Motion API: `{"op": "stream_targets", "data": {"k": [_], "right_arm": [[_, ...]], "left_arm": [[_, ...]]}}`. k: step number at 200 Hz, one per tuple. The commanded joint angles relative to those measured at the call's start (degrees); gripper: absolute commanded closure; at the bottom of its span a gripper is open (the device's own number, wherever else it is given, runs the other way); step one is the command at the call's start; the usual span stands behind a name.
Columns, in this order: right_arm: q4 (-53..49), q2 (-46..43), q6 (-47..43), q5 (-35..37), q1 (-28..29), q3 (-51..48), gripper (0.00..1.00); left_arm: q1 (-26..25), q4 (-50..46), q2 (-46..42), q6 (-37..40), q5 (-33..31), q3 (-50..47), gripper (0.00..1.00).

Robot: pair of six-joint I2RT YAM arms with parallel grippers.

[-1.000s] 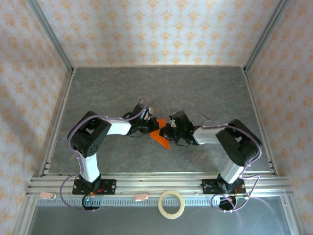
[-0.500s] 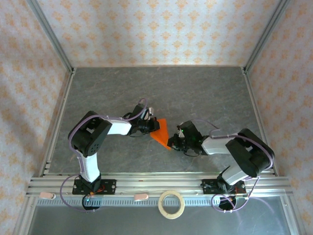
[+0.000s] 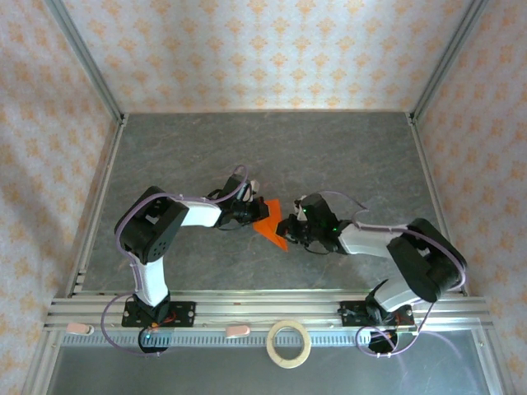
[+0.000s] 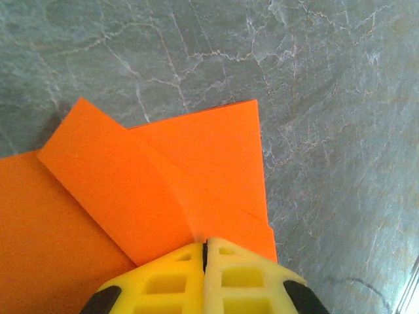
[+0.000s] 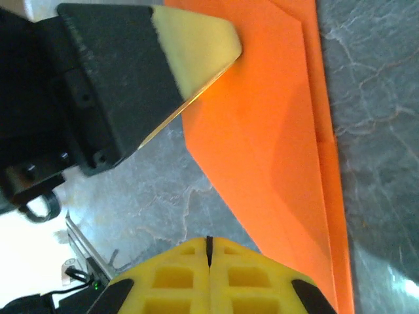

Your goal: Fold a paper plane with a square sheet of paper (pick it up from the middle)

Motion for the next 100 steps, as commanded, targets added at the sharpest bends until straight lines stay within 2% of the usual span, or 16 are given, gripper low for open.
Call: {"op": "stream_targets", "data": {"k": [1, 23, 58, 100], "right_arm": [[1.2, 3.2, 0.1, -1.1, 0.5, 0.0, 1.00], [-0.1, 4.2, 0.0, -1.8, 0.5, -3.1, 1.00], [-0.2, -1.2, 0.7, -1.2, 0.6, -11.7, 1.00], [-4.6, -6.1, -0.2, -0.4, 0.6, -14.2, 1.00]], "left_arm": [[0.6, -4.8, 3.3, 1.7, -3.5, -1.0, 1.00], [0.5, -5.2, 3.4, 2.0, -3.4, -0.9, 1.00], [0.8, -4.9, 3.8, 2.2, -3.3, -1.2, 1.00], [0.8, -3.8, 3.8, 1.2, -2.8, -1.3, 1.00]]}}
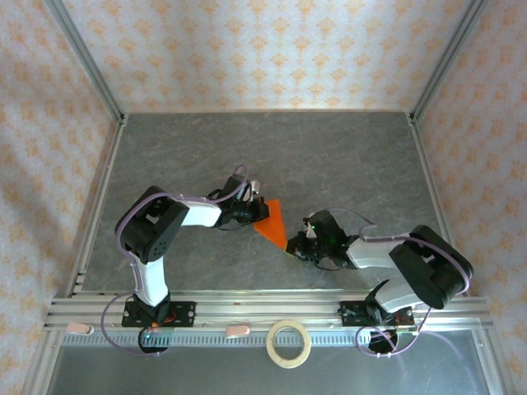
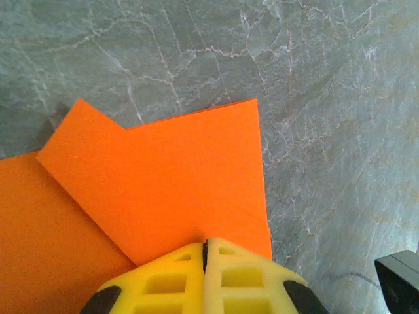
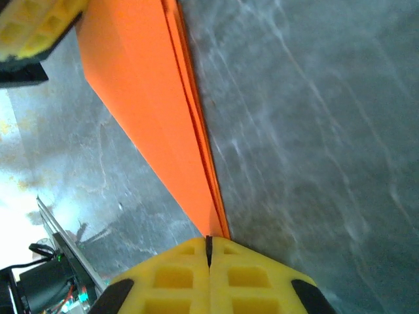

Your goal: Fold a paper plane with a square sheet of paper (pick it up from the middle)

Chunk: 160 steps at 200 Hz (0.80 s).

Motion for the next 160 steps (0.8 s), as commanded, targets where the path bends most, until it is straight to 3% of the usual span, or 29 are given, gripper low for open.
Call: {"op": "stream_targets", "data": {"k": [1, 67, 114, 160], "right_arm": [[-7.3, -1.0, -0.4, 0.7, 0.4, -2.0, 1.00], [-6.2, -8.2, 5.2, 2.8, 0.4, 2.0, 1.00], [-4.5, -7.1, 9.7, 2.1, 0.6, 2.4, 0.74], [-4.8, -6.5, 11.0, 0.6, 0.7, 1.3, 0.66]], "left_arm": [[0.7, -4.1, 3.5, 0.6, -3.7, -1.4, 1.00], [0.7, -3.8, 2.8, -0.5, -2.4, -1.5, 1.00], [0.7, -3.6, 2.5, -0.9, -1.6, -1.4, 1.00], [0.7, -3.4, 2.6, -1.0, -1.0, -1.3, 1.00]]}}
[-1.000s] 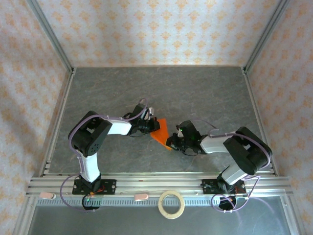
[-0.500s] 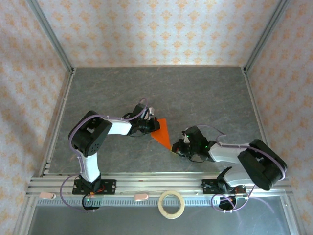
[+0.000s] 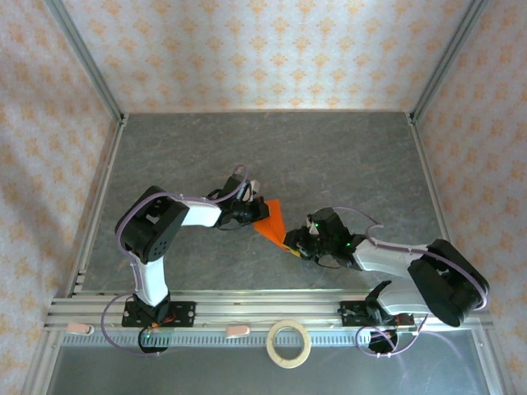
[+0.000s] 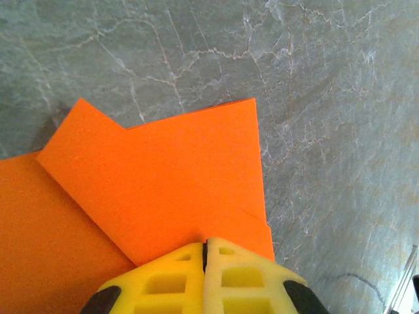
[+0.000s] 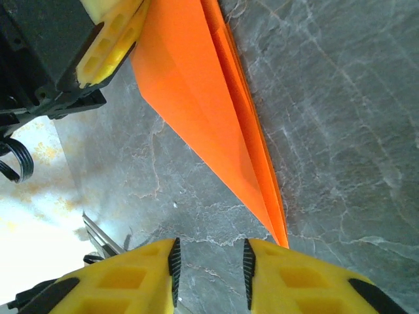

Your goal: Fold a paper plane with a square sheet of paper (pick it up from the middle)

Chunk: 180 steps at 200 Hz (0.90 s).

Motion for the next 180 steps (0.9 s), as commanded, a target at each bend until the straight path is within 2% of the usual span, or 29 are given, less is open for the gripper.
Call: {"op": "stream_targets", "data": {"k": [1, 77, 137, 180], "right_arm": [[-0.1, 0.8, 1.7, -0.5, 0.4, -0.4, 0.66], [-1.2, 3.0, 1.3, -0.9, 0.9, -0.1, 0.64], [-6.0, 0.6, -0.2, 0.4, 0.9, -0.1, 0.63], [-2.5, 0.8, 0.8, -0.1, 1.0, -0.4, 0.63]], "left_arm": [[0.7, -3.6, 2.6, 0.1, -1.3, -1.2, 1.00], [0.7, -3.5, 2.6, 0.2, -1.2, -1.9, 1.00], [0.7, -3.7, 2.6, 0.3, -1.2, -1.6, 1.00], [0.7, -3.3, 2.6, 0.0, -1.1, -1.8, 1.00]]}}
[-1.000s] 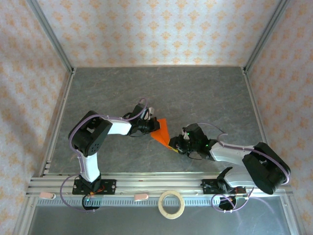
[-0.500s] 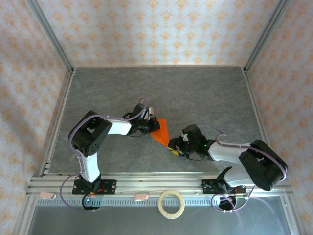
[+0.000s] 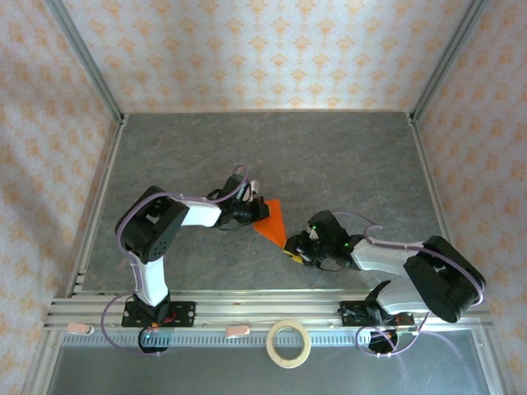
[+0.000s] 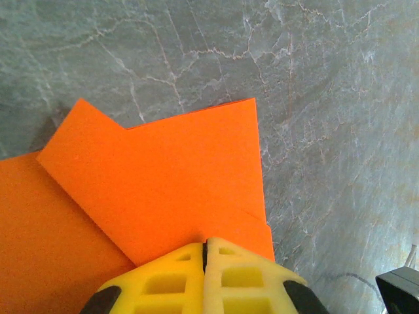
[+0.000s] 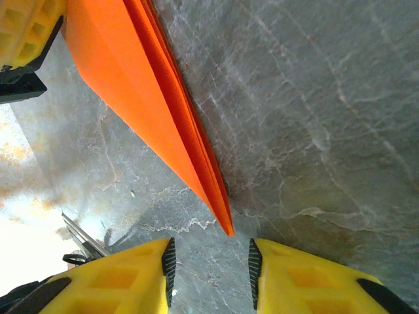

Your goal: Fold a paper plane with a square sheet of paper (pick it up from the middle)

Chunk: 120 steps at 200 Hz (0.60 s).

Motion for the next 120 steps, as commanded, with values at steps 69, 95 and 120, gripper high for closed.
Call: {"op": "stream_targets", "data": {"k": [69, 95, 120], "right_arm": [[4.0, 2.4, 0.8, 0.9, 0.6, 0.8, 0.63], [3.9, 2.6, 0.6, 1.0, 0.6, 1.1, 0.63], [4.1, 2.3, 0.4, 2.2, 0.6, 1.6, 0.64]], "left_arm": [[0.7, -3.9, 2.6, 0.2, -1.0, -1.5, 1.00], [0.7, -3.8, 2.6, 0.1, -1.0, -1.4, 1.00], [0.6, -3.8, 2.6, 0.1, -0.9, -1.3, 1.00]]}}
